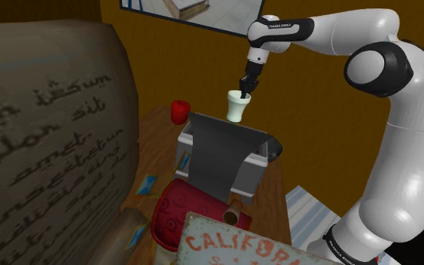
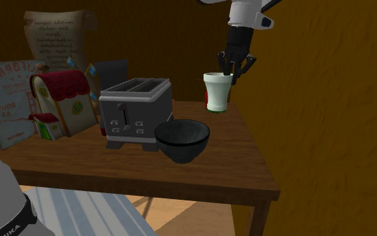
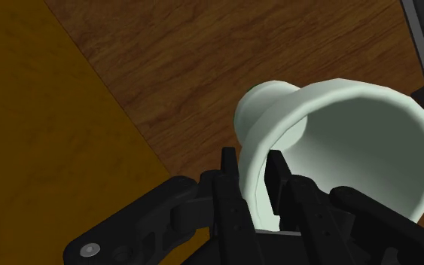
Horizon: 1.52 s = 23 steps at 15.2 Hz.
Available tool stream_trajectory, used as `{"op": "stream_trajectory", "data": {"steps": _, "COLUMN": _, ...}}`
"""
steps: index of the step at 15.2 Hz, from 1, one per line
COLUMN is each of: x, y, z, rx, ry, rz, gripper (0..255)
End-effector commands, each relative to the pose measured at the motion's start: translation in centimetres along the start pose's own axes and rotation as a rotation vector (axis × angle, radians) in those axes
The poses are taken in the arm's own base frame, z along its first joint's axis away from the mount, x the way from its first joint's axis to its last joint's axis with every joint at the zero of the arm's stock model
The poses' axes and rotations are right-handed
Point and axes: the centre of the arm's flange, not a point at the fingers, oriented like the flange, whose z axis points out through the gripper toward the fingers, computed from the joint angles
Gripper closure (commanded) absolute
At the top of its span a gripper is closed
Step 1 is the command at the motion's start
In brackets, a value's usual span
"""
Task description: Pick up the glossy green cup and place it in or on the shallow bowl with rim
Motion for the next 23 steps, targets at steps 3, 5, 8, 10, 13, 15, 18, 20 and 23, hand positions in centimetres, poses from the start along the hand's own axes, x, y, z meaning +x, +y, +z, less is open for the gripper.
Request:
{"op": "stream_trajectory", "data": {"steps": 3, "x": -0.1, "y": -0.2, "z": -2.1, "rx": 0.000, "ry": 0.000, "rz": 0.000, "gripper": 255}}
{"op": "stream_trajectory", "data": {"steps": 5, "x": -0.1, "y": -0.3, "z": -3.2, "rx": 0.000, "ry": 0.000, "rz": 0.000, "gripper": 255}}
{"op": "stream_trajectory", "data": {"steps": 8, "x": -0.2, "y": -0.5, "z": -4.7, "rx": 0.000, "ry": 0.000, "rz": 0.000, "gripper": 255}}
{"op": "stream_trajectory", "data": {"steps": 10, "x": -0.2, "y": -0.6, "z": -5.8, "rx": 0.000, "ry": 0.000, "rz": 0.000, "gripper": 255}}
{"op": "stream_trajectory", "data": {"steps": 13, "x": -1.5, "y": -0.7, "z": -6.8, "rx": 0.000, "ry": 0.000, "rz": 0.000, "gripper": 255}}
{"op": "stream_trajectory", "data": {"steps": 15, "x": -4.1, "y": -0.8, "z": -7.4, "rx": 0.000, "ry": 0.000, "rz": 0.000, "gripper": 255}}
{"op": "stream_trajectory", "data": {"steps": 18, "x": -8.0, "y": -1.0, "z": -8.3, "rx": 0.000, "ry": 0.000, "rz": 0.000, "gripper": 255}}
{"op": "stream_trajectory", "data": {"steps": 20, "x": -10.5, "y": -1.1, "z": -8.9, "rx": 0.000, "ry": 0.000, "rz": 0.000, "gripper": 255}}
{"op": "stream_trajectory", "data": {"steps": 23, "x": -14.4, "y": -1.2, "z": -9.8, "rx": 0.000, "ry": 0.000, "rz": 0.000, "gripper": 255}}
